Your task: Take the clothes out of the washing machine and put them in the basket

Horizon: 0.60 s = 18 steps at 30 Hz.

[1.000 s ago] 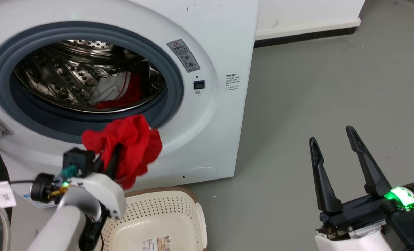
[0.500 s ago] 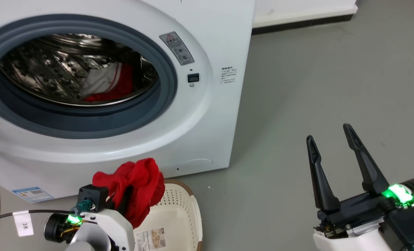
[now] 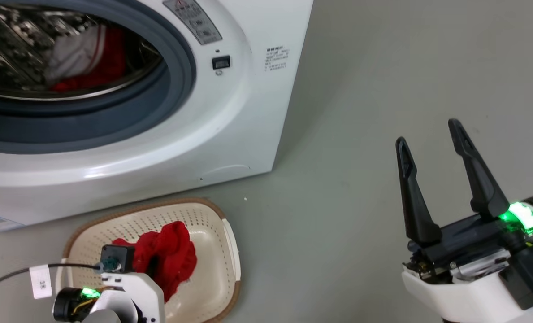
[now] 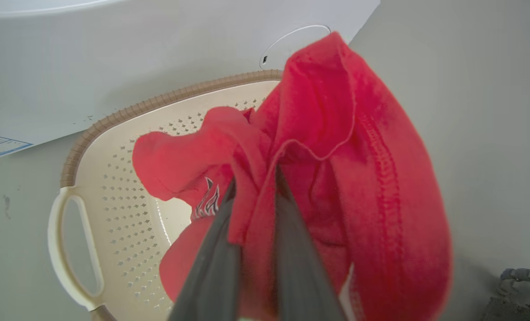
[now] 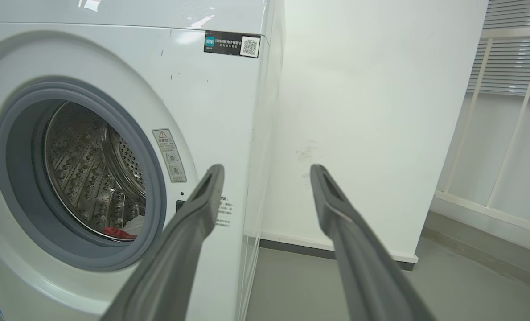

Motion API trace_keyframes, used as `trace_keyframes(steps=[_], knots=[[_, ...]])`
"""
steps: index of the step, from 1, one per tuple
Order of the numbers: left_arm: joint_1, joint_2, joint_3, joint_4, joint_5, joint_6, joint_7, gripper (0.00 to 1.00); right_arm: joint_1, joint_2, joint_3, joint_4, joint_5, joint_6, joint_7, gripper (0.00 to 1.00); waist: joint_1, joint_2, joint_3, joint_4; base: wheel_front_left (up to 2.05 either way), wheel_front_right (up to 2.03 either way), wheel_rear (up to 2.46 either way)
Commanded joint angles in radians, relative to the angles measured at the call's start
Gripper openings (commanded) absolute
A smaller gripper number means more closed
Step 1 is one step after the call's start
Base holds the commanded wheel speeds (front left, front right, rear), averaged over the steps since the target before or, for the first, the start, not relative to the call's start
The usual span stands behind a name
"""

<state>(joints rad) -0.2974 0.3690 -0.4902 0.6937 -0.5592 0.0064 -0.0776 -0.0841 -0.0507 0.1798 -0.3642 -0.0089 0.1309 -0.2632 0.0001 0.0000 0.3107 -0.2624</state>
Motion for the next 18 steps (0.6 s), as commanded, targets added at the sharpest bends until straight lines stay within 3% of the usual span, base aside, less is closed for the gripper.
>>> trace_keyframes(steps=[1,18], knots=[[-0.029,-0.001,-0.002,0.026,0.002,-0.006,-0.007,0.0,-0.022,0.001,0.002,-0.007,0.006,0.0,-0.002,1.0,-0.0001,0.0,0.052,-0.021,0.0,0.0,0.0],[-0.315,-0.05,-0.042,0.438,0.028,-0.062,0.019,0.0,-0.158,0.001,-0.016,-0.057,0.051,0.0,-0.002,1.0,-0.0001,0.0,0.312,-0.068,0.0,0.0,0.0]])
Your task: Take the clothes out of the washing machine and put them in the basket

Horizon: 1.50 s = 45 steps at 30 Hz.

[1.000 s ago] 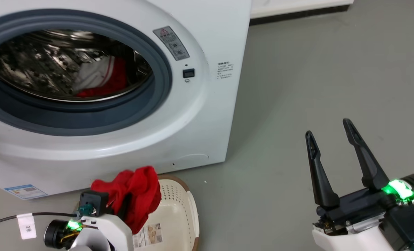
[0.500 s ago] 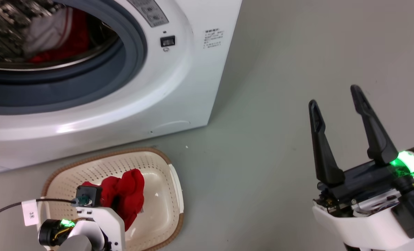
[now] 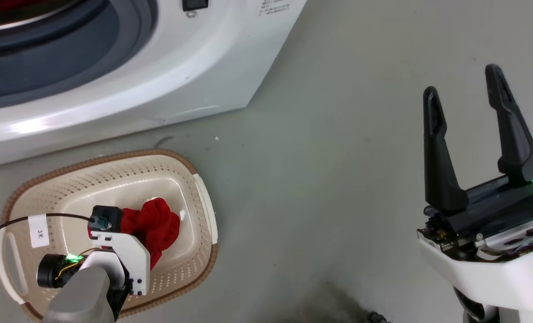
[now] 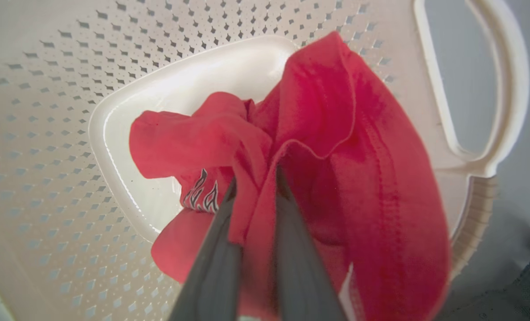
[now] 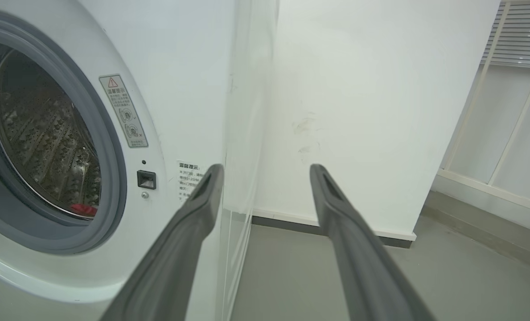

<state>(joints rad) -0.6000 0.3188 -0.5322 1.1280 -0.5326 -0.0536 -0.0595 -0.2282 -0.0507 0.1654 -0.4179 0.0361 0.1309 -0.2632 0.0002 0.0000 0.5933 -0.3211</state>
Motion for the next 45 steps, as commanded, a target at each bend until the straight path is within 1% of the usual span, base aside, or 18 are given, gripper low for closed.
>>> trace_keyframes(steps=[1,7,12,16,17,18,19,26,28,29,31,33,34,35,37,38,43,45], knots=[[-0.026,-0.002,-0.002,0.023,0.003,-0.003,0.001,0.0,-0.019,0.001,-0.003,-0.006,0.008,0.0,-0.002,1.0,-0.0002,0.0,0.042,-0.011,0.0,0.0,0.0],[-0.085,-0.016,-0.013,0.102,0.009,0.004,0.009,0.0,-0.044,0.001,-0.017,-0.021,0.023,0.0,-0.002,1.0,-0.0002,0.0,0.104,-0.013,0.0,0.0,0.0],[-0.121,-0.017,-0.039,0.129,0.031,0.019,0.016,0.0,-0.065,0.001,-0.023,-0.026,0.035,0.0,-0.002,1.0,-0.0002,0.0,0.145,-0.014,0.0,0.0,0.0],[-0.137,-0.025,-0.05,0.141,0.036,0.034,0.015,0.0,-0.067,0.001,-0.029,-0.023,0.038,0.0,-0.002,1.0,-0.0002,0.0,0.152,-0.008,0.0,0.0,0.0],[-0.138,-0.029,-0.05,0.144,0.033,0.035,0.015,0.35,-0.067,0.001,-0.029,-0.021,0.037,0.0,-0.002,1.0,-0.0002,0.0,0.15,-0.006,0.0,0.0,0.0],[-0.139,-0.031,-0.051,0.145,0.032,0.036,0.017,0.95,-0.066,0.001,-0.028,-0.019,0.036,0.0,-0.002,1.0,-0.0002,0.0,0.146,-0.004,0.0,0.0,0.0],[-0.14,-0.033,-0.051,0.146,0.03,0.037,0.014,1.0,-0.065,0.001,-0.027,-0.016,0.034,0.0,-0.002,1.0,-0.0002,0.0,0.141,-0.001,0.0,0.0,0.0],[-0.112,-0.055,-0.062,0.153,0.028,0.03,-0.011,1.0,-0.044,0.001,-0.018,0.001,0.02,0.0,-0.003,1.0,-0.0002,0.0,0.082,0.017,0.0,0.0,0.0],[-0.088,-0.07,-0.07,0.153,0.033,0.027,-0.056,1.0,-0.026,0.001,-0.014,0.014,0.01,0.0,-0.002,1.0,-0.0002,0.0,0.03,0.029,0.0,0.0,0.0],[-0.088,-0.07,-0.07,0.153,0.033,0.027,-0.056,1.0,-0.026,0.001,-0.014,0.014,0.01,0.0,-0.002,1.0,-0.0002,0.0,0.03,0.029,0.0,0.0,0.0],[-0.06,-0.089,-0.079,0.154,0.035,0.021,-0.105,1.0,-0.002,0.001,-0.014,0.026,0.0,0.0,-0.003,1.0,-0.0002,0.0,-0.03,0.046,0.0,0.0,0.0],[-0.037,-0.095,-0.086,0.155,0.037,0.015,-0.131,1.0,0.017,0.001,-0.009,0.037,-0.008,0.0,-0.002,1.0,-0.0002,0.0,-0.071,0.056,0.0,0.0,0.0],[-0.037,-0.095,-0.086,0.155,0.037,0.015,-0.131,1.0,0.017,0.001,-0.009,0.037,-0.008,0.0,-0.002,1.0,-0.0002,0.0,-0.071,0.056,0.0,0.0,0.0],[-0.019,-0.104,-0.091,0.155,0.036,0.012,-0.154,1.0,0.036,0.001,-0.004,0.047,-0.018,0.0,-0.002,1.0,-0.0002,0.0,-0.113,0.066,0.0,0.0,0.0],[-0.001,-0.113,-0.088,0.152,0.031,0.014,-0.176,1.0,0.056,0.001,-0.001,0.053,-0.026,0.0,-0.002,1.0,-0.0002,0.0,-0.153,0.076,0.0,0.0,0.0],[-0.001,-0.113,-0.088,0.152,0.031,0.014,-0.176,1.0,0.056,0.001,-0.001,0.053,-0.026,0.0,-0.002,1.0,-0.0002,0.0,-0.153,0.076,0.0,0.0,0.0],[0.052,-0.115,-0.073,0.091,0.032,0.038,-0.205,1.0,0.102,0.001,0.005,0.064,-0.04,0.0,-0.002,1.0,-0.0002,0.0,-0.237,0.096,0.0,0.0,0.0],[0.076,-0.102,-0.054,0.007,0.042,0.059,-0.207,1.0,0.119,0.001,0.003,0.068,-0.044,0.0,-0.002,1.0,-0.0002,0.0,-0.264,0.105,0.0,0.0,0.0]])
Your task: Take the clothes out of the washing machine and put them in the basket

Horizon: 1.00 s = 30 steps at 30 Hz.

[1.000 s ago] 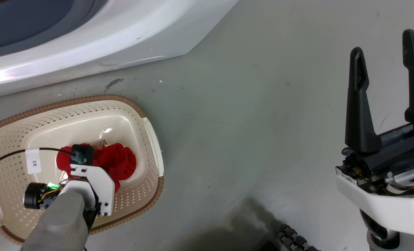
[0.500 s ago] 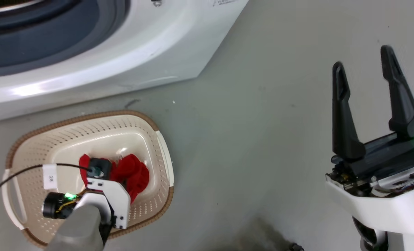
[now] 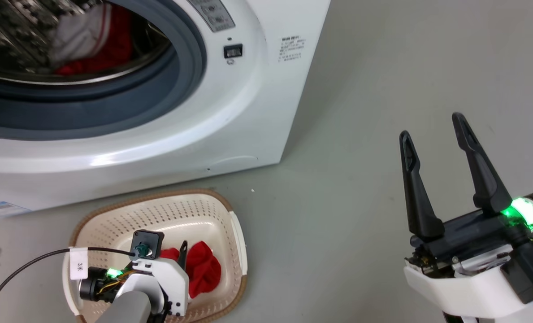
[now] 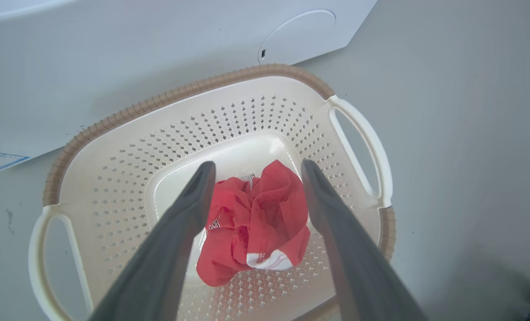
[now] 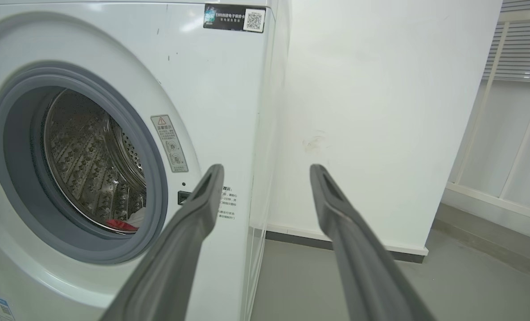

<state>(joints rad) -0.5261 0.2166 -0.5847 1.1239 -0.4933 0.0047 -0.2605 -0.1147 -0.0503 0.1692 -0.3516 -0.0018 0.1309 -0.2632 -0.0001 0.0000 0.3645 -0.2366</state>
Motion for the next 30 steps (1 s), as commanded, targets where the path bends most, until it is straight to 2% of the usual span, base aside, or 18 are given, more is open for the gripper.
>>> trace_keyframes(steps=[1,9,14,23,30], knots=[[0.023,0.006,0.009,-0.03,0.008,0.01,-0.005,1.0,0.015,0.0,-0.004,0.003,-0.01,0.0,-0.002,1.0,0.0001,0.0,-0.048,0.025,0.0,0.0,0.0],[0.169,0.048,0.137,-0.377,0.095,0.1,-0.005,1.0,0.073,0.0,-0.012,0.014,-0.021,0.0,-0.002,1.0,0.0001,0.0,-0.121,0.053,0.0,0.0,0.0],[0.237,0.057,0.227,-0.556,0.157,0.134,-0.005,1.0,0.101,0.0,-0.014,0.023,-0.024,0.0,-0.002,1.0,0.0001,0.0,-0.152,0.058,0.0,0.0,0.0],[0.224,0.072,0.354,-0.718,0.229,0.132,-0.005,1.0,0.098,0.0,-0.013,0.02,-0.017,0.0,-0.002,1.0,0.0001,0.0,-0.156,0.046,0.0,0.0,0.0],[0.091,0.105,0.419,-0.69,0.241,0.102,-0.005,1.0,0.059,0.0,0.0,0.008,-0.004,0.0,-0.002,1.0,0.0001,0.0,-0.101,0.019,0.0,0.0,0.0]])
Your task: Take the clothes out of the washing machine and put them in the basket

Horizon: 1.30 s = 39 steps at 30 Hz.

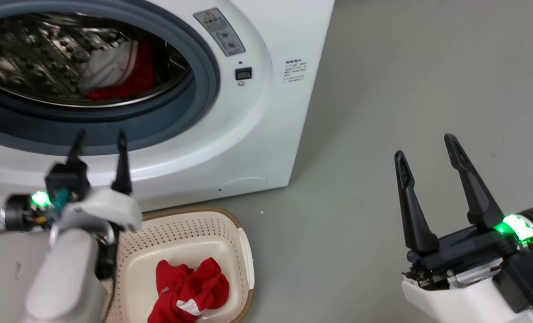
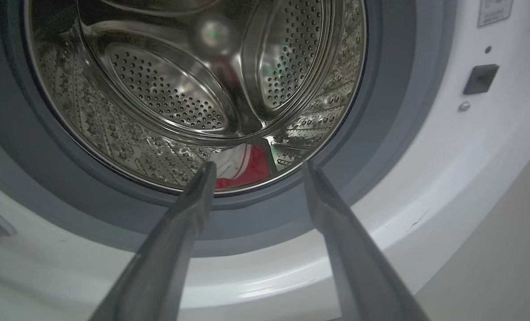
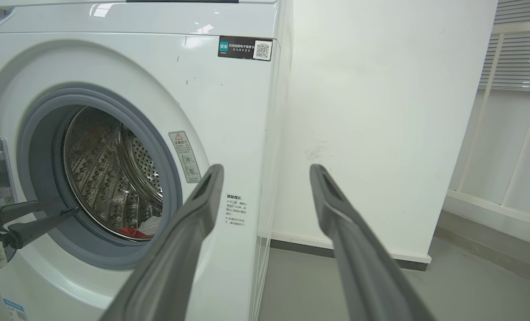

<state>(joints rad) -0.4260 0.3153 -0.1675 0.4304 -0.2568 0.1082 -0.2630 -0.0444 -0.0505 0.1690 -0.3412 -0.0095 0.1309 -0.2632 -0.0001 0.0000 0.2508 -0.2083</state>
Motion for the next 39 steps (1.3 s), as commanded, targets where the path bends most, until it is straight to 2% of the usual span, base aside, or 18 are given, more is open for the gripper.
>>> trace_keyframes(steps=[1,5,6,12,26,39], knots=[[-0.034,0.014,0.007,0.02,0.003,-0.007,-0.003,1.0,-0.019,0.001,0.003,-0.004,0.006,0.0,-0.002,1.0,0.0001,0.0,0.024,-0.016,0.0,0.0,0.0],[-0.146,0.049,0.02,0.095,0.001,-0.026,0.013,1.0,-0.05,0.001,0.008,-0.017,0.018,0.0,-0.002,1.0,0.0001,0.0,0.071,-0.038,0.0,0.0,0.0],[-0.246,0.084,0.019,0.154,0.008,-0.045,0.045,1.0,-0.078,0.001,0.012,-0.029,0.028,0.0,-0.002,1.0,0.0001,0.0,0.116,-0.056,0.0,0.0,0.0],[-0.453,0.145,0.002,0.235,0.027,-0.078,0.137,1.0,-0.13,0.001,0.01,-0.055,0.056,0.0,-0.002,1.0,0.0001,0.0,0.213,-0.083,0.0,0.0,0.0],[-0.88,0.245,-0.057,0.409,0.065,-0.161,0.482,1.0,-0.239,0.001,0.016,-0.132,0.127,0.0,-0.003,1.0,0.0001,0.0,0.431,-0.151,0.0,0.0,0.0],[-1.171,0.301,-0.136,0.491,0.059,-0.229,0.902,1.0,-0.284,0.001,0.007,-0.212,0.19,0.0,-0.002,1.0,0.0001,0.0,0.568,-0.207,0.0,0.0,0.0]])
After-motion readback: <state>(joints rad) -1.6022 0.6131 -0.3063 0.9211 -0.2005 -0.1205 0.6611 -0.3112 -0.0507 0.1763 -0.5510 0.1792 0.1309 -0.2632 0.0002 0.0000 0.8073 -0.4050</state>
